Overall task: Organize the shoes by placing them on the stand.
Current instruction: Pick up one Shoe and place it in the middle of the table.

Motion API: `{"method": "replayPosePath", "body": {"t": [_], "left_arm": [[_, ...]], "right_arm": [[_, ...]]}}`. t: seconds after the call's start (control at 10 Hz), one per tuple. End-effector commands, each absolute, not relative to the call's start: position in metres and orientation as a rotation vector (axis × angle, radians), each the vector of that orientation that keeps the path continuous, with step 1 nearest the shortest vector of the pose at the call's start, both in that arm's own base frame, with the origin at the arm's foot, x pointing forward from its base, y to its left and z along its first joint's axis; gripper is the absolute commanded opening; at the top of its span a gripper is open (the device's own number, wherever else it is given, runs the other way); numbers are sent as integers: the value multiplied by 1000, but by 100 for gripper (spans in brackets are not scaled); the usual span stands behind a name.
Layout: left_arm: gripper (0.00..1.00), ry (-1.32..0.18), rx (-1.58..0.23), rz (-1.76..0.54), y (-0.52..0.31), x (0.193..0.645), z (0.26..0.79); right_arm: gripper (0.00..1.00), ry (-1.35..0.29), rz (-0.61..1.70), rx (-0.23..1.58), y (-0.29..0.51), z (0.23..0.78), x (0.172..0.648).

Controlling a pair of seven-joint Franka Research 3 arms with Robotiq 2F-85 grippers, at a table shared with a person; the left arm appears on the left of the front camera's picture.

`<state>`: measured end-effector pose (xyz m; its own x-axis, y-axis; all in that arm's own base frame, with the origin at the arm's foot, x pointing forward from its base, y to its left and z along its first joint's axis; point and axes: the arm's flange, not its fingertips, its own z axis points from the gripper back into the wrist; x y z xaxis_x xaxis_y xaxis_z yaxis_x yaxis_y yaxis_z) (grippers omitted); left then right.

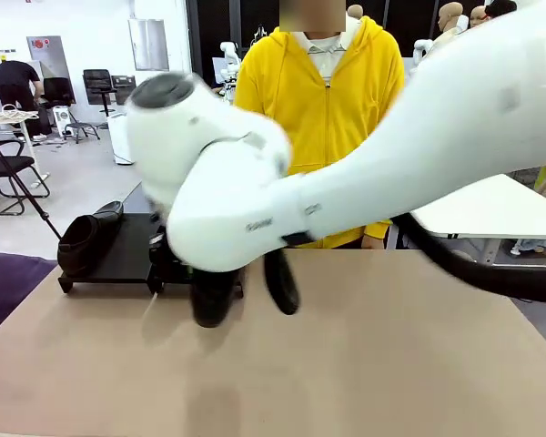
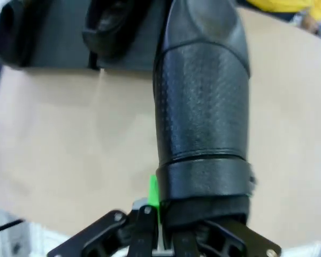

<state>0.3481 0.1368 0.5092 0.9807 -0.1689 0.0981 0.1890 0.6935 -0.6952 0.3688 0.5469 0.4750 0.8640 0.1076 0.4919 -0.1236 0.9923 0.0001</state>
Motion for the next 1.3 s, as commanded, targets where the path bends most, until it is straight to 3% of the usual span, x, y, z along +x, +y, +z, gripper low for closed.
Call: {"method": "replayPosePath", "body": {"t": [0.0,0.3,0.4,0.5,0.7,0.9,1.2], "left_arm": [[100,-24,-773,-214,139,345,509],[100,-24,-773,-214,139,345,509],[100,-24,-773,-214,139,345,509],[100,-24,-773,-214,139,345,509],[100,-24,-773,-214,139,345,509],[100,-24,-773,-214,139,345,509],[100,-24,-773,-214,139,345,509]], "right_arm": [[0,-576,141,47,619,487,402],[0,-530,94,89,571,501,387],[0,-278,105,178,563,506,368],[0,-243,104,181,542,519,346],[0,-125,42,-15,505,535,312],[0,-30,28,-106,490,513,298],[0,-22,46,26,469,466,319]]}}
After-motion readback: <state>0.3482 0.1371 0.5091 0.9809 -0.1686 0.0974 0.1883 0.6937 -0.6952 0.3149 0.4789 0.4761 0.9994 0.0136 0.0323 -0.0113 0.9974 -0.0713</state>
